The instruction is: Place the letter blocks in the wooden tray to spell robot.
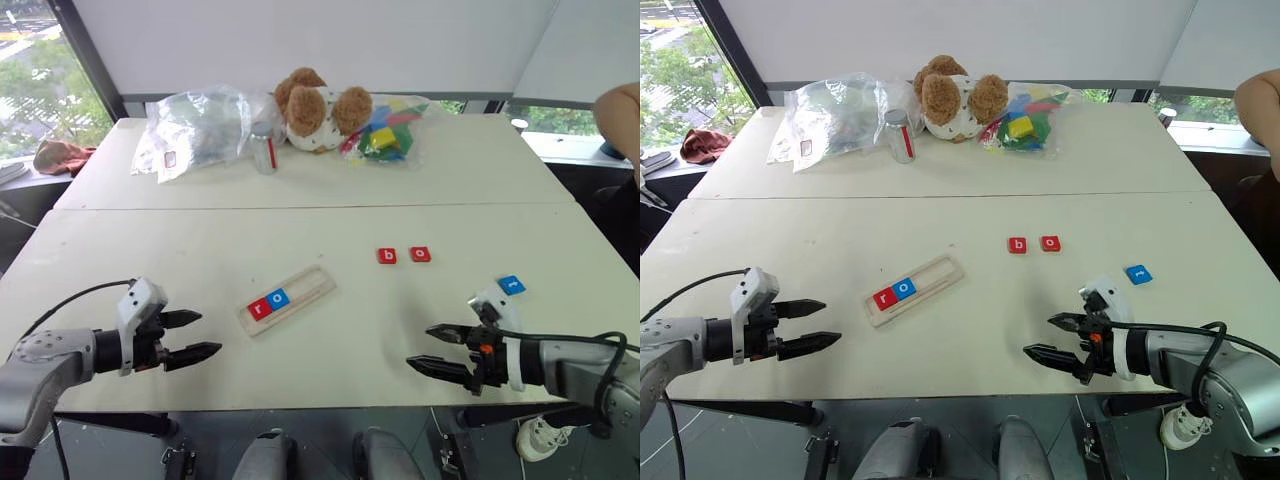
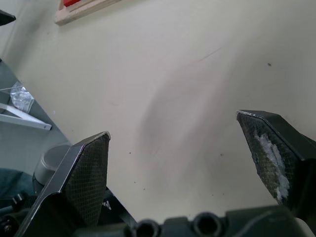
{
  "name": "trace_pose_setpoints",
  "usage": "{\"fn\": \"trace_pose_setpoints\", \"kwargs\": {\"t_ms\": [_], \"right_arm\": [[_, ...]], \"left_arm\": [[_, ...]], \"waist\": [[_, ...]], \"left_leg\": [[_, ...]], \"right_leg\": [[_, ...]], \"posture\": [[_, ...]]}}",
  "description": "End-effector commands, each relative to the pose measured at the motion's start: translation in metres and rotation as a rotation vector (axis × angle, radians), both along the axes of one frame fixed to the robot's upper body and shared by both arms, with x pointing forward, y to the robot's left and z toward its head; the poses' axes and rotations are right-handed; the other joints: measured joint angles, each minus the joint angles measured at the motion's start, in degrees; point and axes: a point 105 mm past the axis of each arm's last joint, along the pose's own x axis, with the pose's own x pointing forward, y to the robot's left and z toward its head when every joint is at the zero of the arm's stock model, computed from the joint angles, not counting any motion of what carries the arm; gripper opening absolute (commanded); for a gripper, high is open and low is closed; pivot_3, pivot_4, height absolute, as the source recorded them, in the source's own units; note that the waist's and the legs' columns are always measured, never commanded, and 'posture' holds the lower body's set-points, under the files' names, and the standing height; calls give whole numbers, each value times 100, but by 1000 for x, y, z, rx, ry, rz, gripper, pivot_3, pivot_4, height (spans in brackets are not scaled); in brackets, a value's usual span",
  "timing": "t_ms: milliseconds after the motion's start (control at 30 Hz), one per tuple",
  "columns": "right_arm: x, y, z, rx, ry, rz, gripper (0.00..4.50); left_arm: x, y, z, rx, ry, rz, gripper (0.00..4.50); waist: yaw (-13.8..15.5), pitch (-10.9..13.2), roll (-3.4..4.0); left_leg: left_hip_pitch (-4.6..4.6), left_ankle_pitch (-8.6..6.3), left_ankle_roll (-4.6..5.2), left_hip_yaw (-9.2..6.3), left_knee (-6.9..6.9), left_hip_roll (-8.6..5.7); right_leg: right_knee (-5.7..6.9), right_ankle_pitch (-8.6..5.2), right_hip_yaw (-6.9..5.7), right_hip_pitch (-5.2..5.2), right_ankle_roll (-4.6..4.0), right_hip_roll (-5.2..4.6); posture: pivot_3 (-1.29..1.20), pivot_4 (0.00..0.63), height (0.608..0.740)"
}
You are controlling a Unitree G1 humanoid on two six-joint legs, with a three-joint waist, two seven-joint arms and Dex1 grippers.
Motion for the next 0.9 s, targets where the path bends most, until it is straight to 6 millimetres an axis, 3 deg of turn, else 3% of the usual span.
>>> {"fn": "trace_pose_setpoints", "kwargs": {"t_ms": [33,700,900], "right_arm": [[3,2,4,3,-29,10,4445],[11,1,-3,-28,-34,7,4445],[31,-9,7,-81,-109,-18,4445]], "left_arm": [[0,5,11,12,-46,17,4500],[-2,14,12,49,-43,68,4500],[12,18,34,99,-144,19,4500]], "waist": [[-2,0,0],[-4,0,0],[-1,0,0]], "left_leg": [[0,0,0,0,0,0],[-1,0,0,2,-3,0],[-1,0,-1,2,-3,0]], "right_leg": [[0,0,0,0,0,0],[1,-4,1,-6,-8,0],[2,-4,0,-6,-8,0]], "posture": [[0,150,740],[0,150,740],[0,150,740]]}}
